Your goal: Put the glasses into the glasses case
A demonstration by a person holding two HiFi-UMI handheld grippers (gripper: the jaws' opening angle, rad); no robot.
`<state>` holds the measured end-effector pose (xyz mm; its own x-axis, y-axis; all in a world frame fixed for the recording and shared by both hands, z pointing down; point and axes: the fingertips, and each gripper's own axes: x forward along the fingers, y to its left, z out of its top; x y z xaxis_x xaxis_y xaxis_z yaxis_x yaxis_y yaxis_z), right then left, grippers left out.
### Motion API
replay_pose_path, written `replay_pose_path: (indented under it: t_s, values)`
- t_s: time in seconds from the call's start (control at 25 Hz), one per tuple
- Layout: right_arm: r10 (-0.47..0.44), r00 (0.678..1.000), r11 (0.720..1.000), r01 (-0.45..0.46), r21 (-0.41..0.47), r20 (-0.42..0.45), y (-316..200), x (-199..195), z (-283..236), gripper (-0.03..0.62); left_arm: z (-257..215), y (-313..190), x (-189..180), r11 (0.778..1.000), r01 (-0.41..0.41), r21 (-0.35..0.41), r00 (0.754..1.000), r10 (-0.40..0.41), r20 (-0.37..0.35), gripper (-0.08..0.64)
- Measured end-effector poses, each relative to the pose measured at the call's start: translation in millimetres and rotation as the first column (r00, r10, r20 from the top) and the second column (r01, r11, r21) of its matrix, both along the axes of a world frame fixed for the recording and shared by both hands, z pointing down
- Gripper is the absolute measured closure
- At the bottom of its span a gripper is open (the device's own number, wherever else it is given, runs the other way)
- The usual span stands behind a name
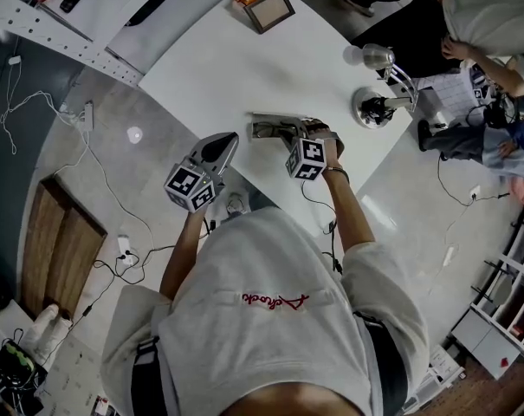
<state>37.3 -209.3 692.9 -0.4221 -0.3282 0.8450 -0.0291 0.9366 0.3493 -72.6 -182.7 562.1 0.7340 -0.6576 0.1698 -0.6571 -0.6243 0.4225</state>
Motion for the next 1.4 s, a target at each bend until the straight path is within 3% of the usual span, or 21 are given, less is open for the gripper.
replay_pose_path:
  t_s: [0.24, 0.44, 0.56, 0.72, 0.84, 0.96, 1.04, 1.16, 1.24, 1.4]
  values:
    - [0.023, 1.0, 0.999, -0.024, 0.025, 0.009, 8.1, 4.0, -8.7, 0.583, -7.6, 7.5, 5.6, 0.999, -0.022, 0.028, 1.0, 0.022, 0.002, 0.546]
    - [0.062, 0.997, 0.998, -0.062, 0.009, 0.035, 21.5, 4.3, -15.2, 0.589, -14.4, 16.4, 6.4, 0.998, -0.038, 0.048, 0.999, 0.037, 0.008, 0.546]
    - [0.118, 0.988, 0.993, -0.119, 0.011, 0.099, 26.6, 2.9, -26.4, 0.589, -19.5, 23.8, 8.1, 0.997, -0.047, 0.064, 0.999, 0.046, 0.011, 0.546]
    - [0.238, 0.94, 0.97, -0.242, -0.012, 0.243, 26.5, 0.8, -49.4, 0.589, -28.7, 27.9, 13.1, 0.992, -0.071, 0.104, 0.997, 0.07, 0.014, 0.546]
    - [0.332, 0.874, 0.941, -0.332, -0.064, 0.355, 30.6, -0.3, -67.5, 0.589, -36.8, 34.4, 18.5, 0.988, -0.09, 0.127, 0.996, 0.089, 0.017, 0.546]
    - [0.435, 0.759, 0.897, -0.411, -0.161, 0.486, 40.1, -2.3, -88.0, 0.589, -45.4, 47.6, 22.4, 0.984, -0.103, 0.145, 0.995, 0.101, 0.02, 0.546]
    - [0.52, 0.621, 0.847, -0.461, -0.264, 0.587, 43.6, -0.1, -102.7, 0.589, -50.1, 54.5, 24.4, 0.98, -0.118, 0.161, 0.993, 0.115, 0.024, 0.546]
    - [0.624, 0.373, 0.76, -0.496, -0.421, 0.687, 44.9, 12.9, -122.2, 0.589, -55.1, 62.1, 29.3, 0.974, -0.142, 0.178, 0.99, 0.138, 0.035, 0.546]
    - [0.648, 0.265, 0.727, -0.496, -0.475, 0.714, 50.2, 20.5, -133.1, 0.589, -58.2, 68.3, 33.4, 0.97, -0.155, 0.186, 0.988, 0.15, 0.04, 0.546]
    - [0.649, 0.07, 0.692, -0.467, -0.551, 0.757, 65.7, 35.2, -154.5, 0.589, -63.3, 82.8, 43.6, 0.963, -0.175, 0.203, 0.985, 0.17, 0.041, 0.546]
